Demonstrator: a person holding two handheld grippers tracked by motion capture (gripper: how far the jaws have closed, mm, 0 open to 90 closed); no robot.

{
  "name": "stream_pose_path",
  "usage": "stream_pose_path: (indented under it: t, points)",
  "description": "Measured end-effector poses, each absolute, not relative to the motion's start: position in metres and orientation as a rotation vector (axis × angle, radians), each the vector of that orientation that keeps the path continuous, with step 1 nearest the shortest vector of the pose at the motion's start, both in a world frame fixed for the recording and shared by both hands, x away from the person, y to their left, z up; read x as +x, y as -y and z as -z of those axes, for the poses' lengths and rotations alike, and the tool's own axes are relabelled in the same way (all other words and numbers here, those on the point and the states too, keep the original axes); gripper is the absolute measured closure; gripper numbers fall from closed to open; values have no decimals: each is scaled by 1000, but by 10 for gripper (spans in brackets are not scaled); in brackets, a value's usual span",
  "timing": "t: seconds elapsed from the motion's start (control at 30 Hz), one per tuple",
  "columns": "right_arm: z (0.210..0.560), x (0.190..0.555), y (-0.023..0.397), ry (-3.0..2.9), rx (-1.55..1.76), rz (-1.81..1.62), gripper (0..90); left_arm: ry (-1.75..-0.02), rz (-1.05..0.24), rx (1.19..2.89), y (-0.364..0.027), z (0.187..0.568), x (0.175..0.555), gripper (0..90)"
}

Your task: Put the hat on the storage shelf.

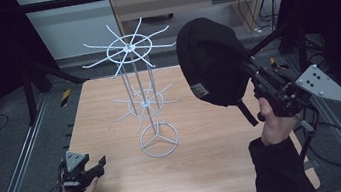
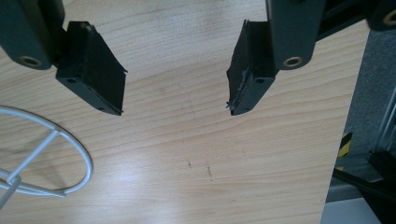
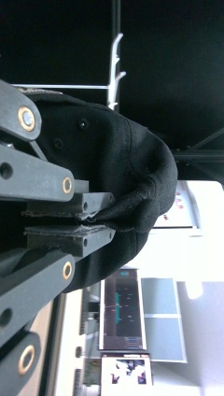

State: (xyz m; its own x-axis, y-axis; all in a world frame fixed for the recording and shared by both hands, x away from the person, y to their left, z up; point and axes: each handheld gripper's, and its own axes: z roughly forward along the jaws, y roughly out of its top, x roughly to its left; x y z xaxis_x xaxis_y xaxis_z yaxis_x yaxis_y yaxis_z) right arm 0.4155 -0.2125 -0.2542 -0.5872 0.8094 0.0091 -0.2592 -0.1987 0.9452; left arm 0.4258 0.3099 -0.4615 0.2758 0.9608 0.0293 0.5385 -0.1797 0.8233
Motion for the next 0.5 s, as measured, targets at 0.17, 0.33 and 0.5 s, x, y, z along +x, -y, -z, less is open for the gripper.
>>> stream_pose_path:
  t: [0.17,0.33,0.5]
  points:
    - [244,419,200,-1329,649,-1894,848,-1354,-745,1836,-310,462,426,362]
    - [249,428,186,-1380,652,-1877,847,-1354,-747,1833,-310,462,426,362]
    - [265,437,177,-1437,676,-1865,845,-1353,-748,1835,-310,462,426,362]
